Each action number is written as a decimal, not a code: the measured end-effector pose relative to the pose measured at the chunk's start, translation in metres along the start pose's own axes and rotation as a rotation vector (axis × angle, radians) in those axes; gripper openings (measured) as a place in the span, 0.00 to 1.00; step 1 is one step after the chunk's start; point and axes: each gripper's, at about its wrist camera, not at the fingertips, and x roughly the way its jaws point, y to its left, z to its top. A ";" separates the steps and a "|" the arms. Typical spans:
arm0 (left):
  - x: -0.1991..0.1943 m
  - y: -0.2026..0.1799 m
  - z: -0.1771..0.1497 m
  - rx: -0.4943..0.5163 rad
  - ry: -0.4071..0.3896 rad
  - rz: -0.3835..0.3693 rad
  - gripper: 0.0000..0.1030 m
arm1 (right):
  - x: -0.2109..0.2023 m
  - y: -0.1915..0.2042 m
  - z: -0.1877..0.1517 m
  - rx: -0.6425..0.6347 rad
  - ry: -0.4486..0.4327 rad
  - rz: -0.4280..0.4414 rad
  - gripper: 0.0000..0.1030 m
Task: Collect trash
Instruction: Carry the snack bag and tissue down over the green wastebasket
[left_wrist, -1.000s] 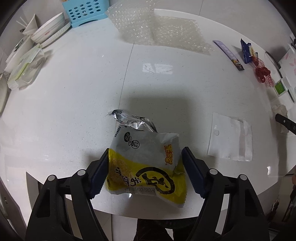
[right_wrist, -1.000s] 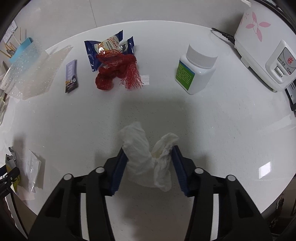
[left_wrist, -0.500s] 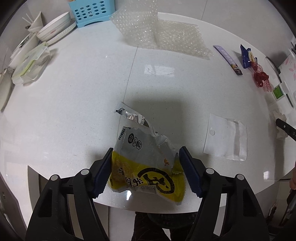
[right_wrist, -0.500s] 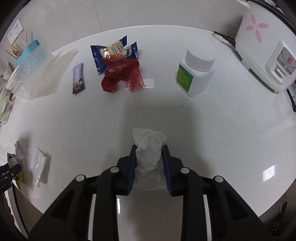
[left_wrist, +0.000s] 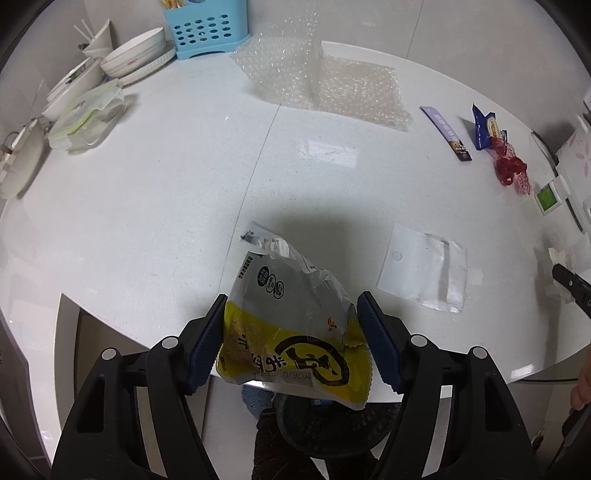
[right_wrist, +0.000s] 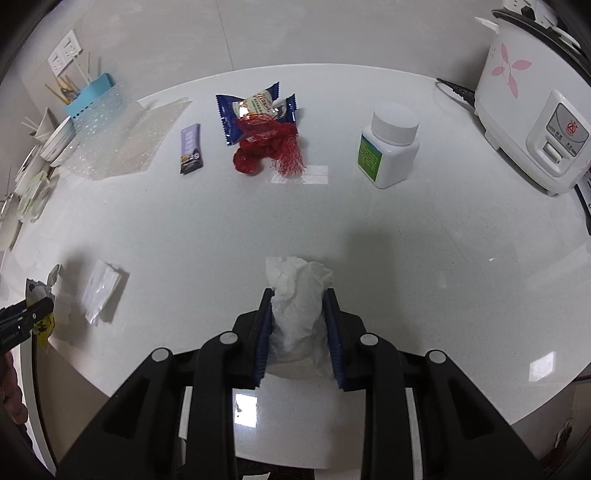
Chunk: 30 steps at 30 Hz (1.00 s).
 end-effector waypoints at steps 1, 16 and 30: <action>-0.003 -0.002 -0.002 -0.003 -0.006 0.003 0.67 | -0.003 0.000 -0.002 -0.010 -0.003 0.009 0.25; -0.034 -0.018 -0.027 0.006 -0.057 -0.035 0.67 | -0.038 0.014 -0.028 -0.059 -0.038 0.035 0.25; -0.051 -0.012 -0.051 0.155 -0.079 -0.165 0.67 | -0.081 0.069 -0.075 -0.008 -0.079 -0.013 0.25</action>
